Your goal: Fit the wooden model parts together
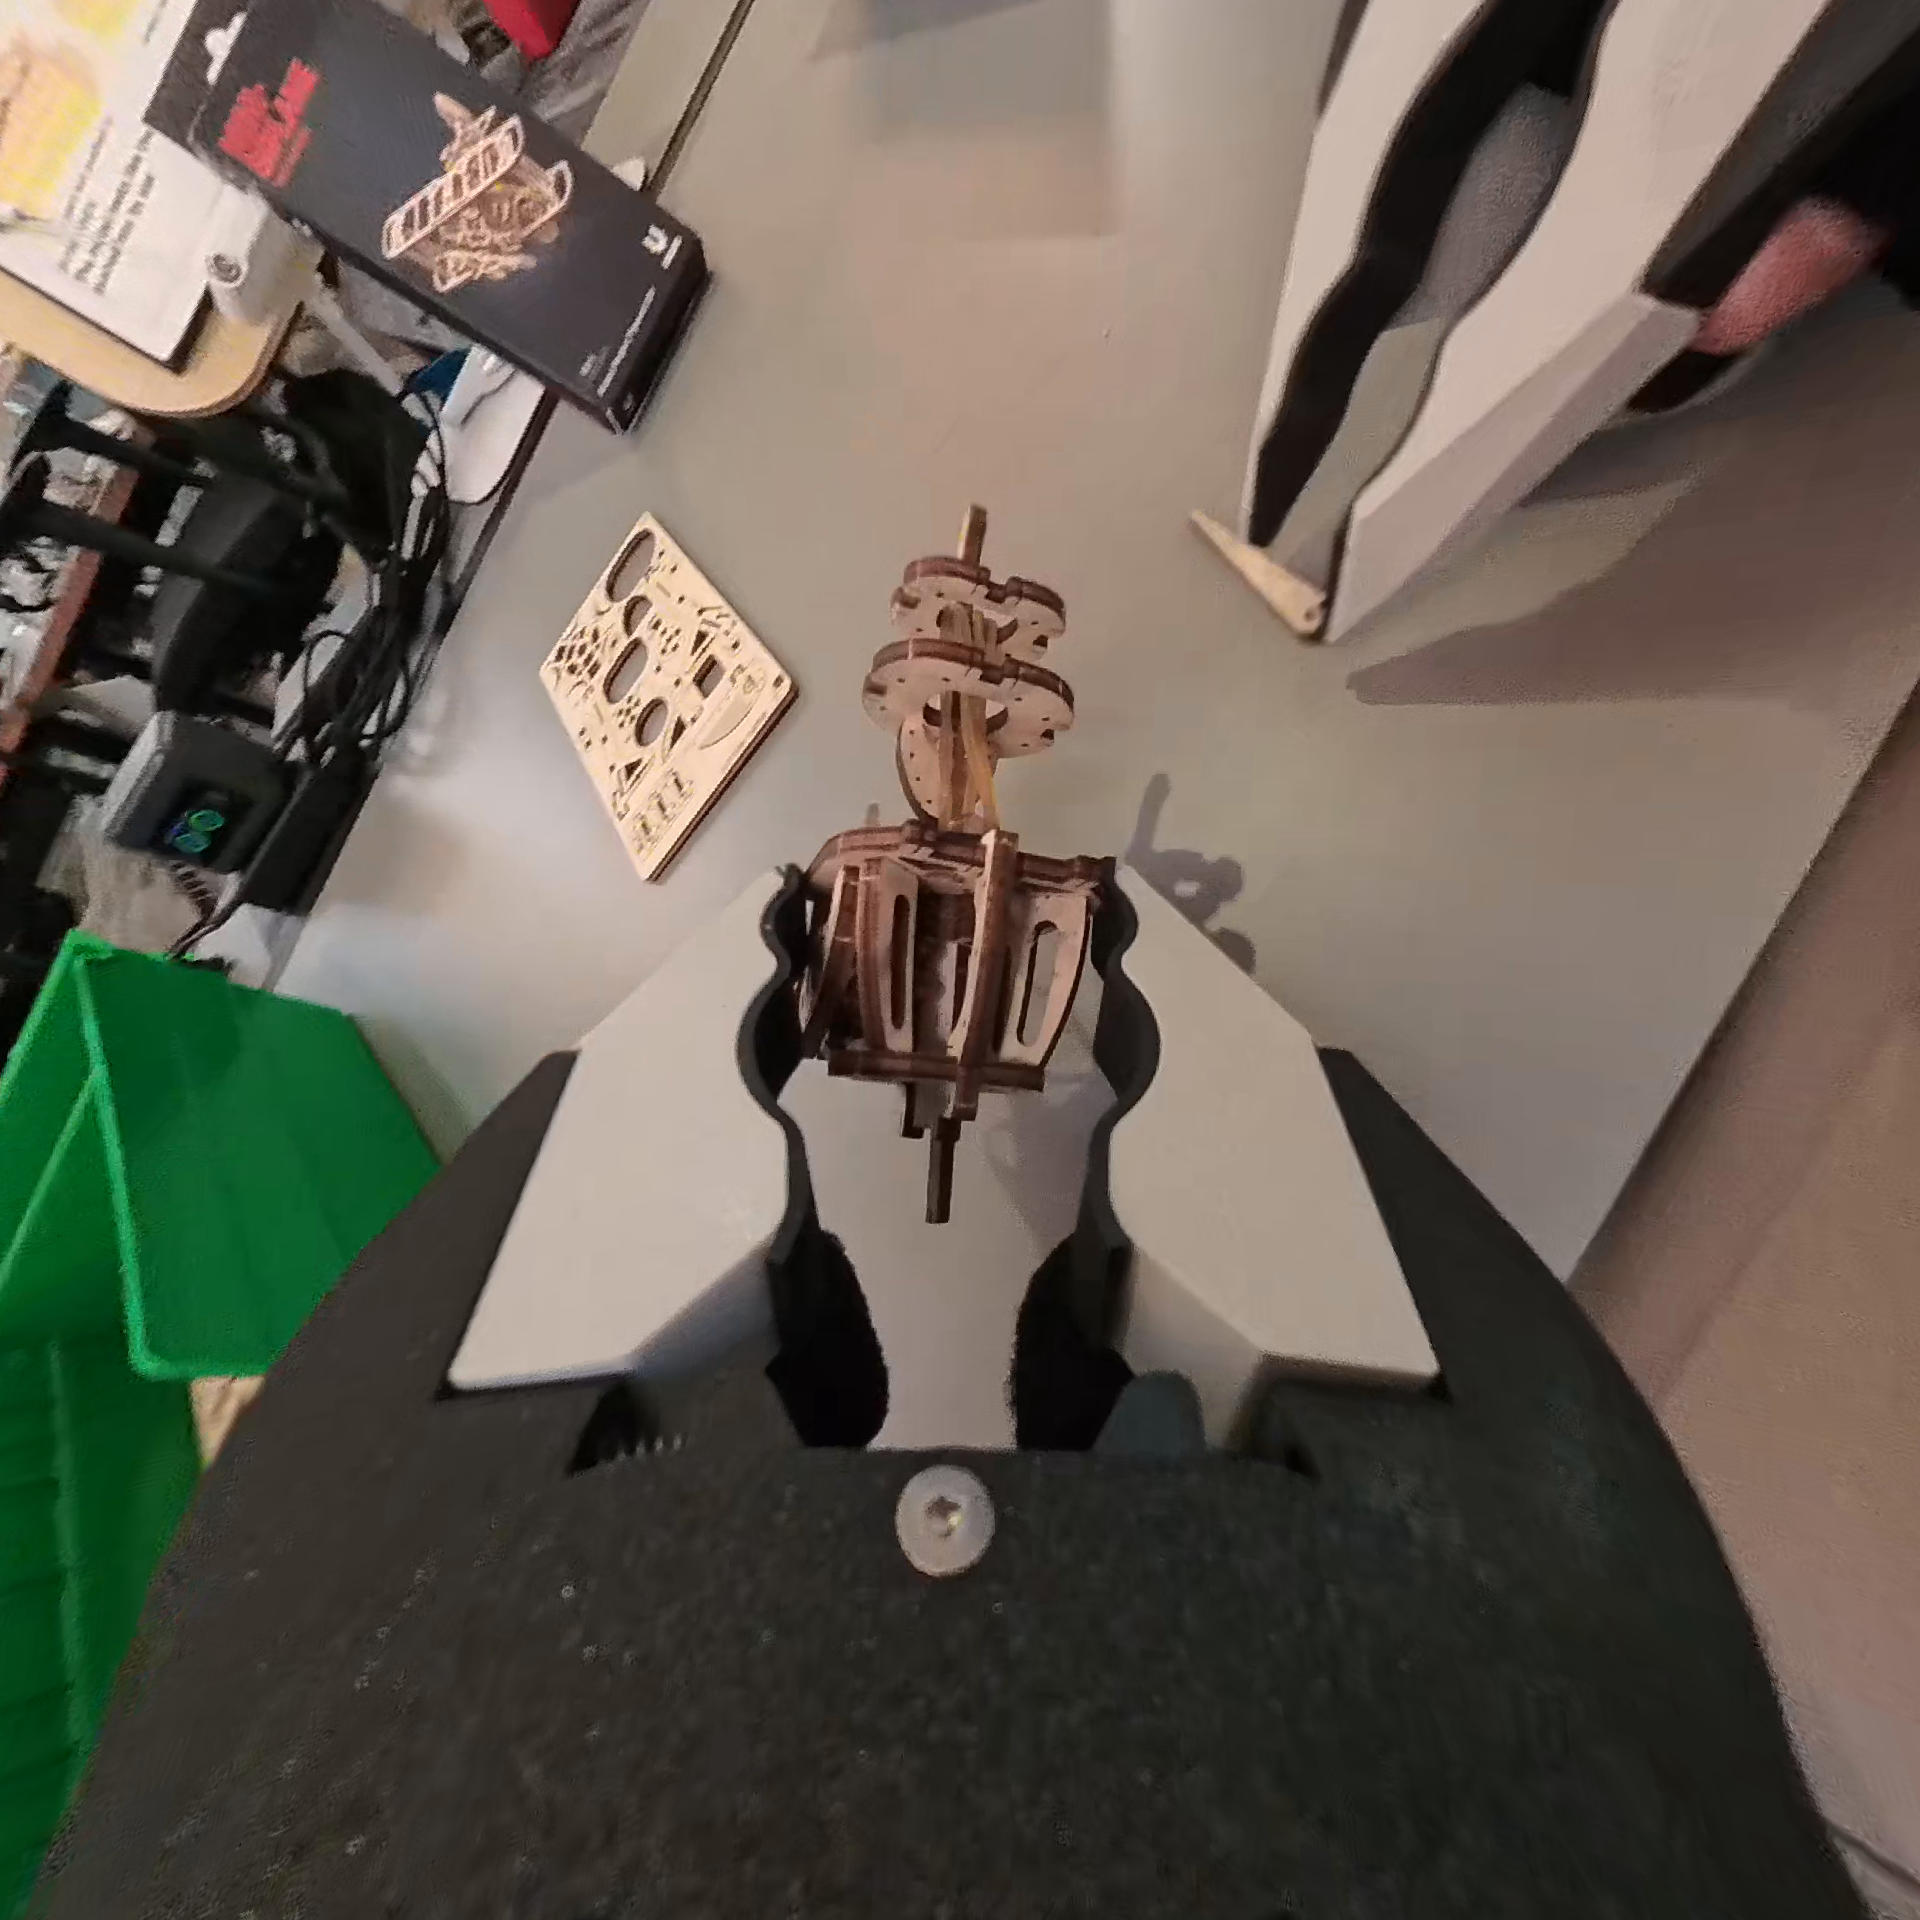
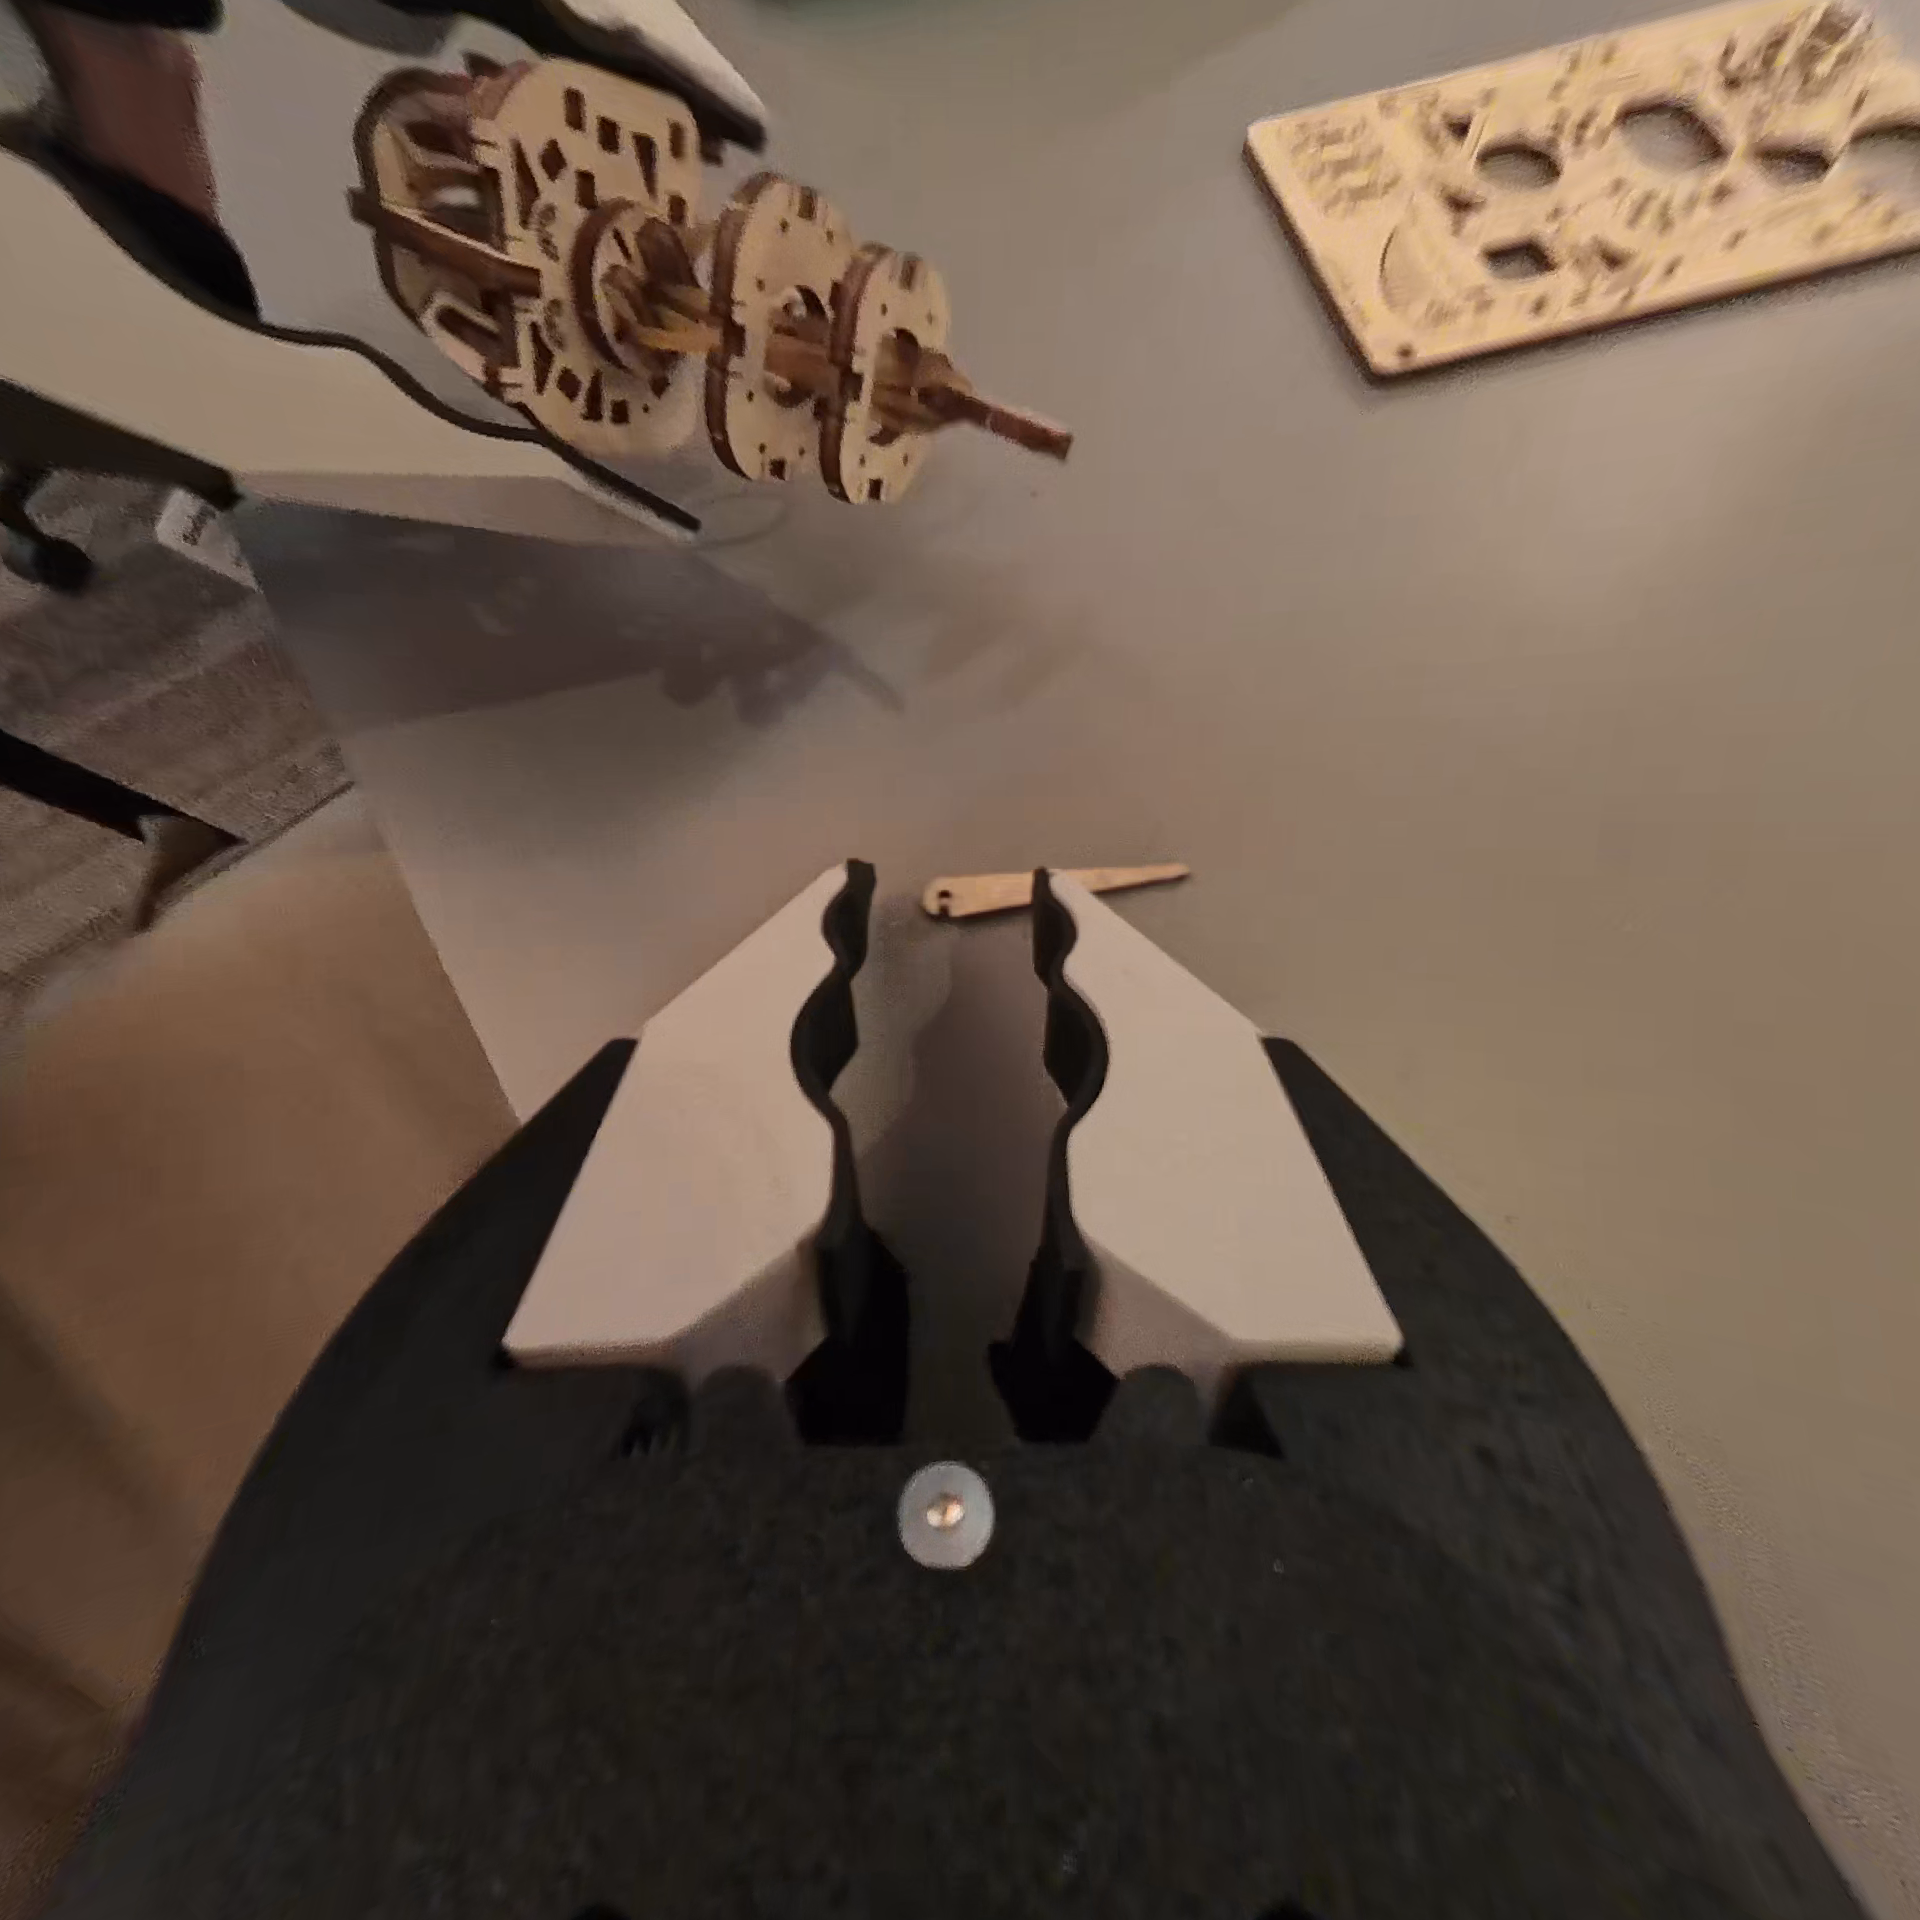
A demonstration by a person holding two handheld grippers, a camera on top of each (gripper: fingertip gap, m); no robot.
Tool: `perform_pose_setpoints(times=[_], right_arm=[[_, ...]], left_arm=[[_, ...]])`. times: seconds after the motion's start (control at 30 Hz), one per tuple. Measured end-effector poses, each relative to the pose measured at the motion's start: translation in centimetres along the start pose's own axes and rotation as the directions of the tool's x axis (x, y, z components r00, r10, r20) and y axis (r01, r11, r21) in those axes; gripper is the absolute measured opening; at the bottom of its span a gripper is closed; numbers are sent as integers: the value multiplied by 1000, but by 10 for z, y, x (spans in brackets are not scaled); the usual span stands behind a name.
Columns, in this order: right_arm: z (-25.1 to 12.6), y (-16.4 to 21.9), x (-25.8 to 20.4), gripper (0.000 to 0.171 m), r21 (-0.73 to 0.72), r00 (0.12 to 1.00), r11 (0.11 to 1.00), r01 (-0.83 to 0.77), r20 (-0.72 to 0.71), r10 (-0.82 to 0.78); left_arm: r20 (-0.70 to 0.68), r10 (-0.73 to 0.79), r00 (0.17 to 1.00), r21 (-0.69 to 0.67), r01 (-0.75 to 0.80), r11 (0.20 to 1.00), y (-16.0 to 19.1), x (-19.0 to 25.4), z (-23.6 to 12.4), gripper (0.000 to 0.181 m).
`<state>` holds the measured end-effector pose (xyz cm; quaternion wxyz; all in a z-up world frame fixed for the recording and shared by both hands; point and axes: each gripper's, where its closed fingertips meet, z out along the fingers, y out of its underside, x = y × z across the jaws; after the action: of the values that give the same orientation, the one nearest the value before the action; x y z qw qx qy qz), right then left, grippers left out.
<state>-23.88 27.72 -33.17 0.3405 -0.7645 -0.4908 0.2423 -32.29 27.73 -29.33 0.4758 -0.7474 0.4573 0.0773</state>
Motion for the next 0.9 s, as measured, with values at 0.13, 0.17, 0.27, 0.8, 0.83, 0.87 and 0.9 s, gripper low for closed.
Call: perform_pose_setpoints(times=[0.13, 0.17, 0.27, 0.8, 0.83, 0.87, 0.9], right_arm=[[5, 2, 12, 32, -14, 990, 998, -62, -130, 60], [5, 2, 14, 28, -19, 986, 998, -56, -158, 53], [2, 7, 20, 11, -62, 979, 998, 1, -204, -14], [-94, -23, 8, 32, 197, 838, 891, -408, 469, 280], [-95, -25, 9, 38, 198, 798, 854, -482, 502, 334], [-96, -26, 10, 43, 205, 759, 811, -548, 530, 379], [-98, -28, 9, 50, 210, 717, 766, -607, 561, 415]], left_arm=[[-2, -28, 1000, -12, 28, 1000, 0, 5, -6, 52], [-11, -41, 999, -8, 41, 999, -1, 7, -7, 52], [-34, -40, 999, -10, 39, 999, -4, 16, -7, 52], [9, 1, 1000, 129, -2, 992, -91, 38, 13, 52], [37, -13, 999, 153, 7, 988, -102, 37, 14, 52], [74, -33, 997, 175, 19, 984, -113, 34, 15, 52], [89, -57, 994, 196, 38, 980, -123, 33, 17, 51]])
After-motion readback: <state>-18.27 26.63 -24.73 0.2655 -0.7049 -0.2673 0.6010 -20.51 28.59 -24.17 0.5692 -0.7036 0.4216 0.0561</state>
